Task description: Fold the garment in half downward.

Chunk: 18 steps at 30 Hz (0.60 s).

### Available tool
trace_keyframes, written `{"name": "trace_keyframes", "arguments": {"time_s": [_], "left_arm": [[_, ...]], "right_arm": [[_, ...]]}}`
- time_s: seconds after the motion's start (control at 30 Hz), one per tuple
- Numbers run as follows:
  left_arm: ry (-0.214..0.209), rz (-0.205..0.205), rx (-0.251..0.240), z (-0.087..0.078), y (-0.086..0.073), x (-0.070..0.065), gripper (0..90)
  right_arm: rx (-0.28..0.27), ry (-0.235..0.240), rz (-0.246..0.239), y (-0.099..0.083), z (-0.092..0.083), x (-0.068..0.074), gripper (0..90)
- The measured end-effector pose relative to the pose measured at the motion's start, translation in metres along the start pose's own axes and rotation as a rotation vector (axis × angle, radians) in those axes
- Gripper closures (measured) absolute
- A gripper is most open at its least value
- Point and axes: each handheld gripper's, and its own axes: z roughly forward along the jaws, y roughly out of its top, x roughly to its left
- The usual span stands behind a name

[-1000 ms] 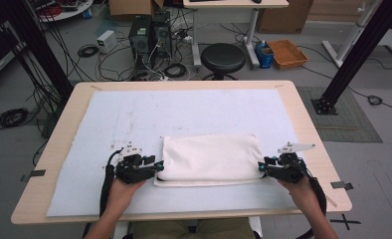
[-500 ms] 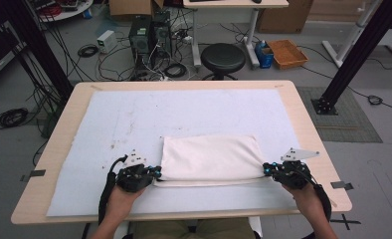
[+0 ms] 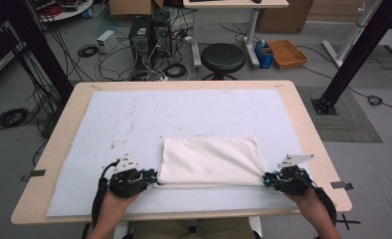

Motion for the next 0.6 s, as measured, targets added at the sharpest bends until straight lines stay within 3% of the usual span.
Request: {"name": "trace_keyframes", "arguments": {"time_s": [0.1,0.2,0.23,0.33,0.47,0.5,0.6], "left_arm": [[0.010,-0.010,-0.092,-0.005,0.005,0.005,58.7],[0.010,-0.002,-0.174,-0.008,0.015,0.012,43.0],[0.007,0.006,-0.197,-0.009,0.019,0.014,39.3],[0.017,0.024,-0.257,-0.007,0.034,0.022,30.8],[0.048,0.008,-0.299,-0.001,0.042,0.034,30.3],[0.055,0.021,-0.304,0.000,0.041,0.037,30.3],[0.080,0.120,-0.328,0.003,0.031,0.043,30.3]], "right_arm": [[-0.059,-0.025,0.036,0.002,-0.008,-0.004,50.9],[-0.190,-0.090,0.051,0.009,-0.017,-0.010,30.6],[-0.235,-0.114,0.053,0.013,-0.019,-0.012,27.5],[-0.317,-0.173,0.034,0.029,-0.019,-0.016,21.1],[-0.348,-0.205,0.033,0.052,-0.008,-0.023,21.1],[-0.358,-0.215,0.039,0.056,-0.004,-0.025,21.1],[-0.390,-0.271,0.079,0.058,0.008,-0.032,21.1]]}}
